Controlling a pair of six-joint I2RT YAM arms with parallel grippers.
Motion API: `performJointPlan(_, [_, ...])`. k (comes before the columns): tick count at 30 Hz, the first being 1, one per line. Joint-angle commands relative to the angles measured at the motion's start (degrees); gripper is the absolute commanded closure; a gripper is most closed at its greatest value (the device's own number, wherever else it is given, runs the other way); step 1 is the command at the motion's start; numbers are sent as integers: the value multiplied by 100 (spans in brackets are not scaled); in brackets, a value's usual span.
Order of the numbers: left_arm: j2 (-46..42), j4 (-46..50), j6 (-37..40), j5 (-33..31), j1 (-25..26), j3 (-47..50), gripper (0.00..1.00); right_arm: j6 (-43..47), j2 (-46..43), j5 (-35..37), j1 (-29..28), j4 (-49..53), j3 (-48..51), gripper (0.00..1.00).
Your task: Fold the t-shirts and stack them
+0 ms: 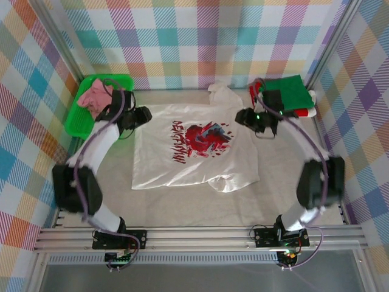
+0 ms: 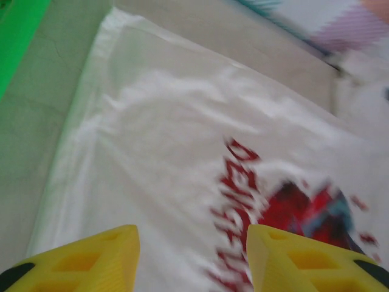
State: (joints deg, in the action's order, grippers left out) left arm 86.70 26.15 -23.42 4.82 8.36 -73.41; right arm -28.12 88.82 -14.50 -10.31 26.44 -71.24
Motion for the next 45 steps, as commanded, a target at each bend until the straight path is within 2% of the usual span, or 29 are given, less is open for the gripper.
performJointPlan(1, [-1199,422,-160,-426,198,1124,49,-194,-796,578,-50,-35,1275,50])
performJointPlan(3, [-1734,765,-265,-536,193,1754,47,-260,-1429,683,-54,187,1978,50])
performJointPlan(6, [-1953,1067,-139,-48,216,2372,49,-343,-2076,459,-57,344,2761,50])
performJointPlan(8, [-1805,1000,2,350,434,2585,52,-383,-2237,150,-115,359,3098,51])
performJointPlan(12, [-1187,720,-26,458,1289,2691,53,-853,-2402,-274,-480,242,3750,50])
performJointPlan(15, [-764,356,-327,330,1371,2991,55,-1275,-2443,-385,-852,-33,4195,49])
performJointPlan(18, [-388,34,-504,38,1163,3188,56,-1554,-2339,-369,-982,-585,4527,46])
performJointPlan(21, [-56,-349,-519,32,842,3241,56,-1608,-2020,-332,-1004,-1238,4573,47])
performJointPlan(23, [95,-459,-508,54,663,3175,59,-1618,-1759,-290,-1007,-1565,4496,51])
performJointPlan(28, [-16,-337,-286,-317,607,2908,59,-1629,-1235,-135,-1008,-1978,4136,78])
performJointPlan(29, [-21,-287,-239,-376,584,2851,59,-1611,-1210,-123,-1016,-2004,4039,81])
performJointPlan(31, [-21,-199,-192,-456,549,2772,59,-1517,-1200,-98,-1015,-1818,3798,81])
performJointPlan(33, [-47,-215,-180,-419,535,2762,60,-1444,-1200,-75,-1017,-1526,3546,75])
performJointPlan(38, [-82,-327,-240,-281,535,2838,59,-1460,-1057,-267,-1013,-1486,3332,71])
performJointPlan(45, [-134,-349,-247,-278,535,2910,59,-1490,-682,-256,-1077,-1758,3220,80])
